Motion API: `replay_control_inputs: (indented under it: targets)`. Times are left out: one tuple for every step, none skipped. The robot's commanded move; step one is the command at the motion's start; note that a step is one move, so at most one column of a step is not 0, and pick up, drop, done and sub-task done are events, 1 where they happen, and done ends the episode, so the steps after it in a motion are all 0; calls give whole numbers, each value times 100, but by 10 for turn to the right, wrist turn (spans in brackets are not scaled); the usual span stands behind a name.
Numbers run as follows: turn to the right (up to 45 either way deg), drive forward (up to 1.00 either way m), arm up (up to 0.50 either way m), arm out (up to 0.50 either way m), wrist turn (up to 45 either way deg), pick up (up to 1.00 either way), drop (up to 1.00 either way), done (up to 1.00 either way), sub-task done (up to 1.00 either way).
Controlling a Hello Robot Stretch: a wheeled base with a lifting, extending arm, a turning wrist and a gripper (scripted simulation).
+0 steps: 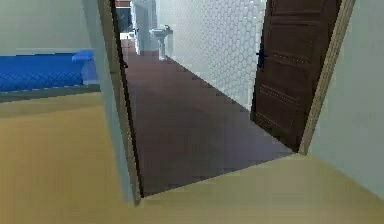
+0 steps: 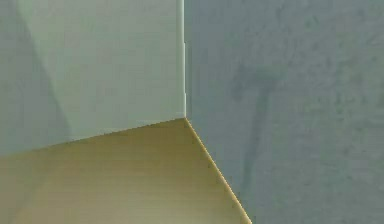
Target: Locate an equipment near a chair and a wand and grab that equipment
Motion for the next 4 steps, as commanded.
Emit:
replay_control_inputs:
  targets:
    - [0, 100, 0, 0, 0, 0, 0, 0, 0]
    - [30, 0, 0, 0, 0, 0, 0, 0, 0]
    - [0, 95, 0, 0, 0, 0, 0, 0, 0]
    - [-210, 0, 0, 0, 0, 0, 0, 0, 0]
